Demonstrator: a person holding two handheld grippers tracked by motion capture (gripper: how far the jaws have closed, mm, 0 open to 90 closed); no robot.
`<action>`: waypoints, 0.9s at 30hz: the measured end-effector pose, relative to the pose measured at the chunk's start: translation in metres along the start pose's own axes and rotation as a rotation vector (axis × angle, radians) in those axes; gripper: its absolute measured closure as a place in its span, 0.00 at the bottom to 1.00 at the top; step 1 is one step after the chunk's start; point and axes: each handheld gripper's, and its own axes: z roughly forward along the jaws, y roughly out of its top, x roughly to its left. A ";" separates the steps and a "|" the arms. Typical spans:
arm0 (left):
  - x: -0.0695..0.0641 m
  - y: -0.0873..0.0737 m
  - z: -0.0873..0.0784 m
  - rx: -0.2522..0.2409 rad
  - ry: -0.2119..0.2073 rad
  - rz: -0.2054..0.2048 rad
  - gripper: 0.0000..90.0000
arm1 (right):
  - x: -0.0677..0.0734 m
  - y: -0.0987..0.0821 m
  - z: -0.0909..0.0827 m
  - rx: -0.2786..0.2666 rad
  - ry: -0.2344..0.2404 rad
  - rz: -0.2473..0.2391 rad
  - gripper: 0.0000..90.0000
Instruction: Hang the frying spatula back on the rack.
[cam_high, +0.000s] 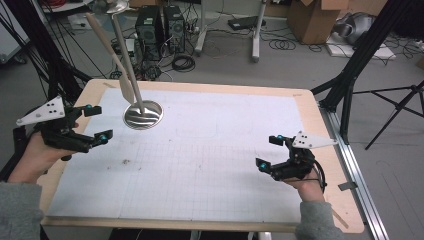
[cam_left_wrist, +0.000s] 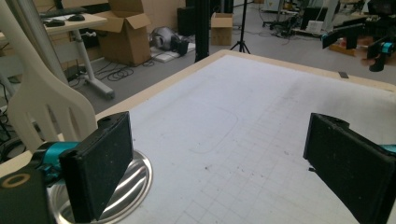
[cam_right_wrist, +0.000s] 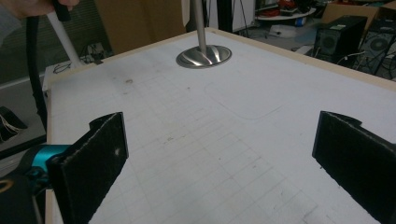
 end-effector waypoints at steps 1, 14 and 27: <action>-0.001 -0.002 -0.001 -0.001 -0.002 -0.005 0.10 | 0.000 0.000 0.000 -0.003 -0.001 -0.004 0.03; -0.010 -0.020 0.003 0.037 -0.006 -0.007 0.10 | 0.001 -0.001 0.003 0.012 -0.003 0.000 0.03; -0.013 -0.041 -0.001 0.036 0.026 -0.031 0.10 | 0.000 -0.001 0.005 0.006 0.002 0.000 0.03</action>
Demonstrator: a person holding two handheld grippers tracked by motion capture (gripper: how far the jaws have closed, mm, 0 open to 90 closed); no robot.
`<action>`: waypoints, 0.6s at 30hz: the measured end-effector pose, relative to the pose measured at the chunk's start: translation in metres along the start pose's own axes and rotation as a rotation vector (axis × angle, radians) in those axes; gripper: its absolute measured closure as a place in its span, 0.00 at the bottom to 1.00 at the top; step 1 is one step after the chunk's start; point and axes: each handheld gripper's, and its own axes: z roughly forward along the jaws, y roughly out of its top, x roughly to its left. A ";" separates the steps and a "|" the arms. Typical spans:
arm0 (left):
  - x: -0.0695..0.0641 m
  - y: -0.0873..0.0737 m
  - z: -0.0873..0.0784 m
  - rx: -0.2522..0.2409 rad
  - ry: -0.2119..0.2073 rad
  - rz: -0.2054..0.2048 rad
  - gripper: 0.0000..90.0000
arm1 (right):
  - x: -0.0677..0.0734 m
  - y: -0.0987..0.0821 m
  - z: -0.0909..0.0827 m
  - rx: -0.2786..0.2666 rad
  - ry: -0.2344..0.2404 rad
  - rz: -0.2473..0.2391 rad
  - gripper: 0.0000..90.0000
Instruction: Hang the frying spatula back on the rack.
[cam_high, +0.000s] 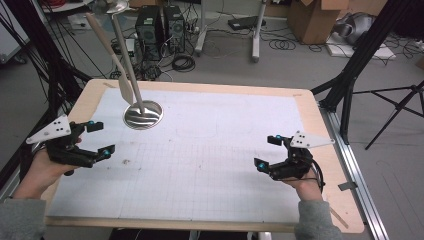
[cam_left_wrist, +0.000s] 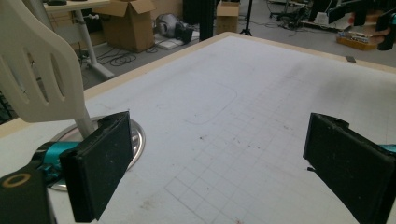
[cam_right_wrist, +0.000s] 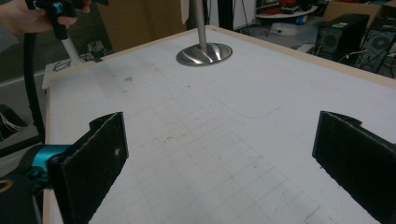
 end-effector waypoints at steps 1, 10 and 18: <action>0.000 -0.002 0.000 -0.003 0.003 -0.002 0.10 | 0.000 0.000 0.000 0.000 0.000 0.000 0.03; 0.004 -0.025 -0.009 0.009 0.075 -0.031 0.10 | 0.000 -0.001 0.000 0.001 -0.014 -0.003 0.03; 0.007 -0.041 -0.020 0.022 0.124 -0.047 0.10 | -0.001 -0.003 -0.001 -0.012 -0.054 -0.001 0.03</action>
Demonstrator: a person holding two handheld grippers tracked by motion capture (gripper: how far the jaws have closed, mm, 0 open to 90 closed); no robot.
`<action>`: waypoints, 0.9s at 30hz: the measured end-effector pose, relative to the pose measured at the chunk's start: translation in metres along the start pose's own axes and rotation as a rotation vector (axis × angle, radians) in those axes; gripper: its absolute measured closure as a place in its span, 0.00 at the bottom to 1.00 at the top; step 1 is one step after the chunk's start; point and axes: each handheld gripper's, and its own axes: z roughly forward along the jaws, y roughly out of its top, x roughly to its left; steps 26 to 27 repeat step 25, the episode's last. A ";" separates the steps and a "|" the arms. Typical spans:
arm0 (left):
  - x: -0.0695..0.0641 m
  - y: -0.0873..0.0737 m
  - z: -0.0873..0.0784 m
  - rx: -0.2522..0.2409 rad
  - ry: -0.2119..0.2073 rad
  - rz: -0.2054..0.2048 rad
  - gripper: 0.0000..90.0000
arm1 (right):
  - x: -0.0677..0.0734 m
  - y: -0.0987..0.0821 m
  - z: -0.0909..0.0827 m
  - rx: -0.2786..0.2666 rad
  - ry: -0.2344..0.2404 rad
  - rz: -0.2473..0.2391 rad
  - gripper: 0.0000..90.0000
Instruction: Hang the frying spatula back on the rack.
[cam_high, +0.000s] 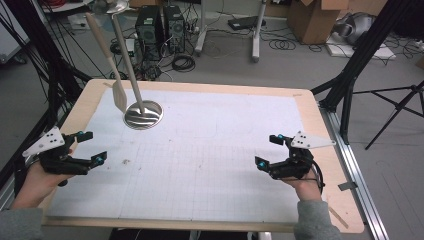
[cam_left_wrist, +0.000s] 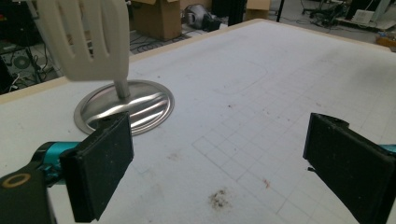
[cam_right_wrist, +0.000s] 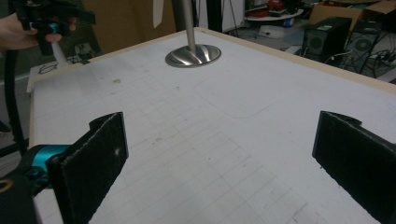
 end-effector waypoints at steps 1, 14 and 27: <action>0.001 -0.002 -0.001 -0.006 0.005 -0.012 0.10 | 0.000 -0.001 0.000 -0.005 0.000 -0.002 0.03; 0.009 -0.014 -0.024 -0.017 0.062 -0.039 0.10 | -0.007 -0.022 -0.009 -0.030 -0.098 0.039 0.03; 0.015 -0.023 -0.028 -0.019 0.089 -0.075 0.10 | -0.012 -0.032 -0.015 -0.037 -0.124 0.083 0.03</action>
